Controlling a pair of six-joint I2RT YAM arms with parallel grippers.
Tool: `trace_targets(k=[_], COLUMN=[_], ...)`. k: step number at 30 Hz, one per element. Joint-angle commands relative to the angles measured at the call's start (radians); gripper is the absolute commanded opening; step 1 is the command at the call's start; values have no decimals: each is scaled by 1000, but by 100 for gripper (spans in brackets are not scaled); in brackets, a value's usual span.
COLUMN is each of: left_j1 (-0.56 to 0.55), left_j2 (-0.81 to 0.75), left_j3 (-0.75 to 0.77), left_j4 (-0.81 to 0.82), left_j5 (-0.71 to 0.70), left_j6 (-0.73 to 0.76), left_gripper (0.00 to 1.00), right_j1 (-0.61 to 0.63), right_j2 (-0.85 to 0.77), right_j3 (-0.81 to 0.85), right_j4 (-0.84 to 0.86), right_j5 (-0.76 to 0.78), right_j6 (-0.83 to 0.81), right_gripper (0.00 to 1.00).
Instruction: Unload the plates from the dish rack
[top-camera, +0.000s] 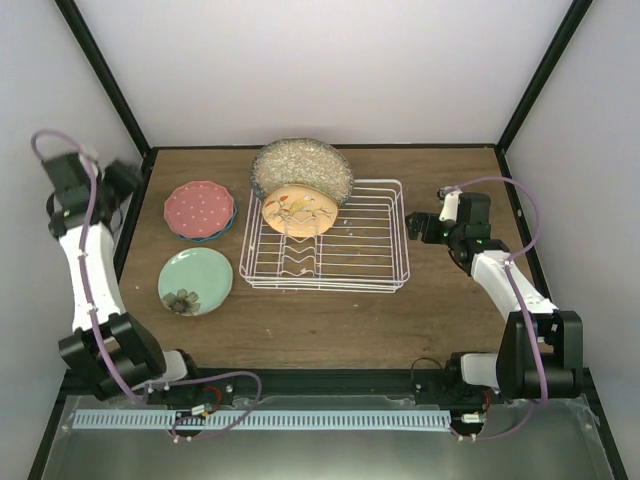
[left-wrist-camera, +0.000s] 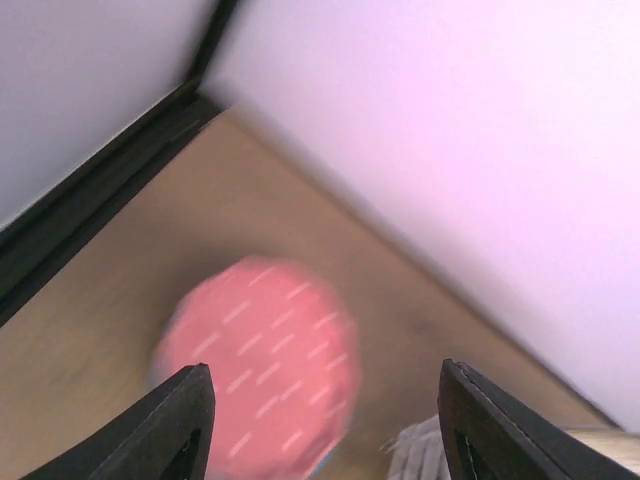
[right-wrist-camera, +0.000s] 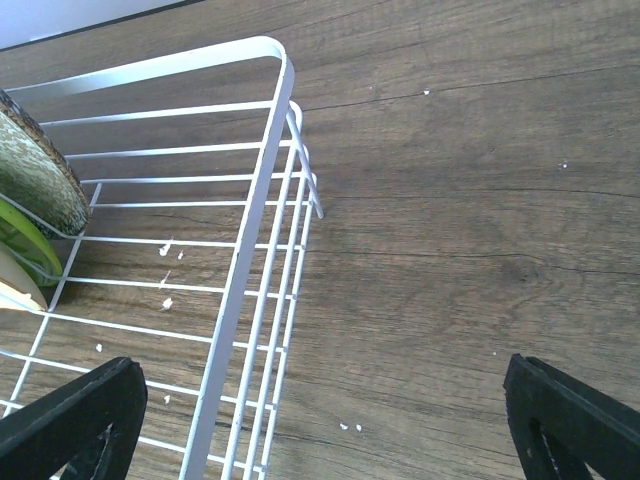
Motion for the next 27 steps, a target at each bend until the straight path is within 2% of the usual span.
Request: trace_targets(k=[1,4,7,10,13,17,27], left_j1=[-213,-382,-538,-676,-773,-833,-890], left_j2=[135,272,382,415,412,433,500], left_j3=[224,380,506,522,469,436,406], left_j4=[358,404,284,172,126,95,58], left_j5=[187,342,429,397,346,297,195], left_j6=[98,307,611,947,1201,1330,1559], left_gripper=[63,63,61,58,55,53,55], right_j1=[-8,-8,-8,-8,-8,-8,-8], right_j2=[2,0,-18,-45,-75,-111,-120], right_j3=[45,47,45,28,5,-20,-14], right_j4=[4,5,-5,-13,-18,-23,-45], right_j5=[-9,-11,-4,13,19,20,30], right_j6=[9,10,8,6,19,33,18], right_gripper=[100,100,100,100,100,100,100])
